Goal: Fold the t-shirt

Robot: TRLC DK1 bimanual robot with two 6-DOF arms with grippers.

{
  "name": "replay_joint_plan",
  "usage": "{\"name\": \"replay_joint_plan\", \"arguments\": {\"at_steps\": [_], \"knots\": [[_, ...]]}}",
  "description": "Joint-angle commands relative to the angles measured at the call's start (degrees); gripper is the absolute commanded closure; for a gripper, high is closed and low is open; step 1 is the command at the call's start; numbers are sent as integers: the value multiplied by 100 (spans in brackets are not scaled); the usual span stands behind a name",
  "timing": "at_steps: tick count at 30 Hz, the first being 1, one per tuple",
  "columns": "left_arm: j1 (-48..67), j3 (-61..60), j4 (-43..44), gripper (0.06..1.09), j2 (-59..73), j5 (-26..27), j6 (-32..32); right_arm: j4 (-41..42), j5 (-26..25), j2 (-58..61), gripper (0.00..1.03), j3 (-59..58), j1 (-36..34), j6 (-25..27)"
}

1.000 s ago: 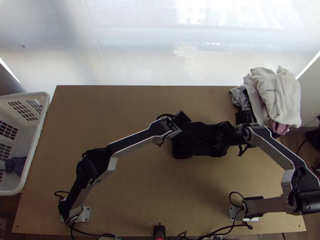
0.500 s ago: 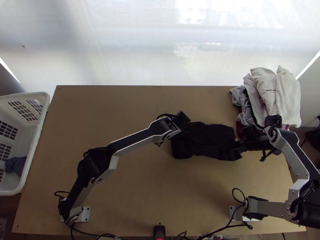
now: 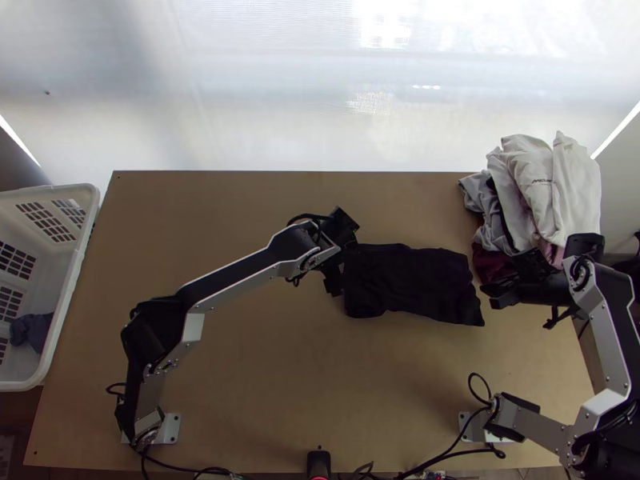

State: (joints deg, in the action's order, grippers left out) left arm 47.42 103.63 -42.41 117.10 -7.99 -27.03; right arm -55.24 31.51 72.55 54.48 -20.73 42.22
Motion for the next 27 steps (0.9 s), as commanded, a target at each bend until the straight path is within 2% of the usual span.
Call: {"name": "replay_joint_plan", "arguments": {"at_steps": [1, 4, 7, 9, 13, 15, 20, 27], "knots": [[-382, -274, -118, 10, -530, -1, 119, -101, -13, -286, 64, 204, 34, -319], [-549, -344, -74, 10, -671, 8, 347, -92, -101, -365, 39, 133, 465, -574], [-611, -476, -57, 10, -767, 17, 523, 49, -338, -602, 13, 19, 1238, -1040], [-576, -643, -57, 10, -864, 17, 470, 295, -769, -813, 5, -130, 1968, -1295], [-514, -1038, -57, 10, -1137, 17, 453, 638, -1657, -1068, 5, -324, 3409, -1620], [-541, -1223, -57, 10, -1277, 17, 426, 734, -1973, -1068, 5, -306, 3901, -1734], [-708, -1610, -39, 10, -1629, 34, 417, 1367, -2782, -822, 5, -130, 4516, -2042], [-796, -1900, -21, 10, -1892, 175, 303, 1648, -3203, -338, 5, 45, 5202, -2710]]}}
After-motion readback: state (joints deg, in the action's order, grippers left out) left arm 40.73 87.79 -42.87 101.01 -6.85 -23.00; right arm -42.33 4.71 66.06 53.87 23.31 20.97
